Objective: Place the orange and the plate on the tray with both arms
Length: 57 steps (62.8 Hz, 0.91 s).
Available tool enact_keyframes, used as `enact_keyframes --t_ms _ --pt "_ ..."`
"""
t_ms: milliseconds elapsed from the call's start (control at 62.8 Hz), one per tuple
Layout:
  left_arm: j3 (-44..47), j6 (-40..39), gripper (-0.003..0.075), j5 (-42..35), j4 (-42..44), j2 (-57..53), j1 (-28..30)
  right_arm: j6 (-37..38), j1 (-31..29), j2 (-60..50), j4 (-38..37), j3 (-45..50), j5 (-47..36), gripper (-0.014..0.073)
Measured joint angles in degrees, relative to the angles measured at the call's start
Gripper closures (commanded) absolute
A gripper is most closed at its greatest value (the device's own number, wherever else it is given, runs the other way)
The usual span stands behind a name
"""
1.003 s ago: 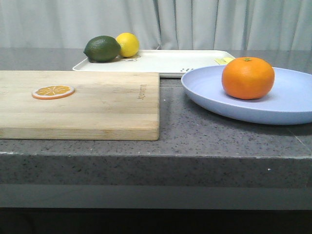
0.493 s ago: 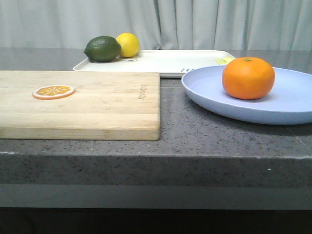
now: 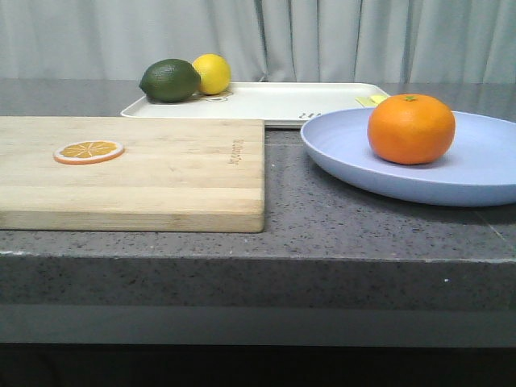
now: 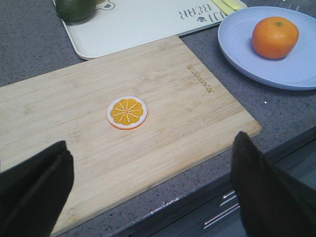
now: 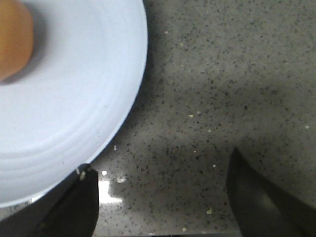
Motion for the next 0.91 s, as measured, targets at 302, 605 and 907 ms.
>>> enact_keyframes --t_ms 302,605,907 --pt "0.25 0.00 0.0102 -0.19 1.02 0.00 0.00 -14.48 -11.64 16.87 15.43 -15.87 13.84 0.0042" --pt "0.41 0.00 0.0102 -0.19 1.28 0.00 0.00 -24.32 -15.65 25.14 28.06 -17.11 15.08 0.0042" --pt "0.41 0.00 0.0102 -0.19 1.28 0.00 0.00 -26.66 -15.65 30.44 31.66 -17.15 13.26 0.0218"
